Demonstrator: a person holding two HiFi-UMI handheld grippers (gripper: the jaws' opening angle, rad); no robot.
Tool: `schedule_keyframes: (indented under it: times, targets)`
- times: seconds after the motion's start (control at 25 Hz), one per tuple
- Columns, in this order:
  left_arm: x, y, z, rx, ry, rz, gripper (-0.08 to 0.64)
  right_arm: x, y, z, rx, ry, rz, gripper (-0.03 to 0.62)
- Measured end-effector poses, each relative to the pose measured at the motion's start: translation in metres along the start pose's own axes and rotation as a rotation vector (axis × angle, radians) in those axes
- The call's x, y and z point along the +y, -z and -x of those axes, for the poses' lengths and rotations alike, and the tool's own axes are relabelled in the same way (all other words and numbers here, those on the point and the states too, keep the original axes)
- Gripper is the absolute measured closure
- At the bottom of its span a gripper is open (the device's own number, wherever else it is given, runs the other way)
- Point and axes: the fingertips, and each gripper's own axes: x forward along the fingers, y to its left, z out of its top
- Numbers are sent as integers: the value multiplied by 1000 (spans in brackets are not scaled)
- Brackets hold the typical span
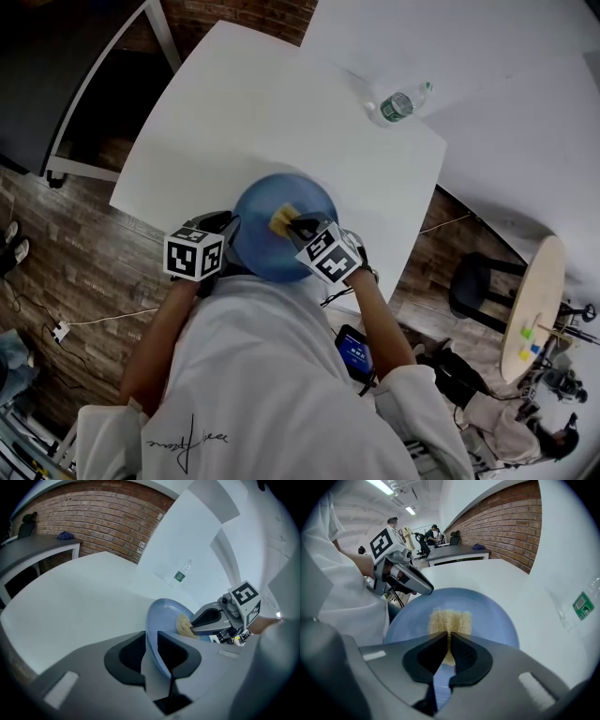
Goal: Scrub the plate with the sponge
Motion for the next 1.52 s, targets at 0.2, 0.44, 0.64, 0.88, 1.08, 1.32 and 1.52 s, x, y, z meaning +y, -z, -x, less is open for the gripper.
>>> schedule_keyframes:
  times: [0.2, 0.44, 0.64, 0.88, 1.08, 1.32, 1.52]
  targets:
    - [-8, -24, 19, -78, 11, -7, 474, -2, -19, 18, -120, -9, -92, 564]
    - [-36, -56, 44, -183, 70, -29, 498, -2, -51, 56, -305, -16, -165, 565]
    - [-61, -82, 66, -271, 113, -61, 521, -4, -81, 99, -488, -22, -204, 567]
    - [-93, -110, 92, -393, 181, -113, 545, -1, -111, 150, -664, -1, -232, 568]
    - [-116, -139, 123, -493, 200, -177, 545, 8, -134, 192, -781, 39, -218, 568]
    - [-146, -173, 159, -592, 175, -268, 545, 14, -150, 237, -870, 107, -214, 569]
    - [-156, -182, 163, -635, 120, -297, 545, 12, -144, 251, -841, 266, -225, 569]
